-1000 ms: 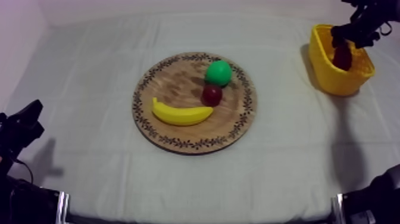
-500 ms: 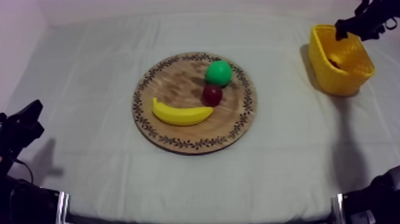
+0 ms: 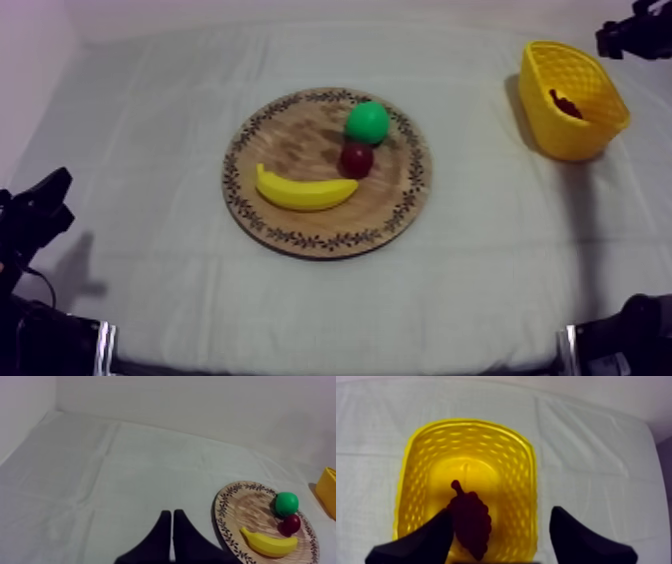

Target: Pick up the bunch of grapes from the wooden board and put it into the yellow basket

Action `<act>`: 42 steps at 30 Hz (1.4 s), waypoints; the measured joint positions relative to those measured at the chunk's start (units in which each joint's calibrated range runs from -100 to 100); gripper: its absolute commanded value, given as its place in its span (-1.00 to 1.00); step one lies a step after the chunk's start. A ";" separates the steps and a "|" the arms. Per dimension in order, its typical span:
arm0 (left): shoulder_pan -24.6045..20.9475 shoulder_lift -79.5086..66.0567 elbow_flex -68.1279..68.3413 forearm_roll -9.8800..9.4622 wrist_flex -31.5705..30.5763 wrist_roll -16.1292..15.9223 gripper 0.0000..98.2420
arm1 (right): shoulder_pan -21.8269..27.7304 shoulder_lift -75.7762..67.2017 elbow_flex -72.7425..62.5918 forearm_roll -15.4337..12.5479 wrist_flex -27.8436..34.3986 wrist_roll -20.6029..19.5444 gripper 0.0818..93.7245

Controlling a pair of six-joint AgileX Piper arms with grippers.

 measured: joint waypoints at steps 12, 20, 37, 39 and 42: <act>0.00 0.00 0.00 0.00 0.00 0.00 -1.00 | -1.20 -21.41 20.68 2.27 -7.28 -1.21 0.03; 0.00 0.00 0.00 0.00 0.00 0.00 -1.00 | -2.67 -36.43 36.10 3.46 -12.42 -2.69 -0.04; 0.00 0.00 0.00 0.00 0.07 0.00 -1.00 | -6.83 -74.41 67.20 -2.04 -14.73 1.60 -0.77; 0.00 0.00 0.00 0.00 0.07 0.00 -1.00 | -7.22 -78.38 68.63 -2.25 -13.60 1.13 -0.88; 0.00 0.00 0.00 0.00 0.07 0.00 -1.00 | -7.54 -83.24 69.18 -3.49 -12.74 0.15 -0.95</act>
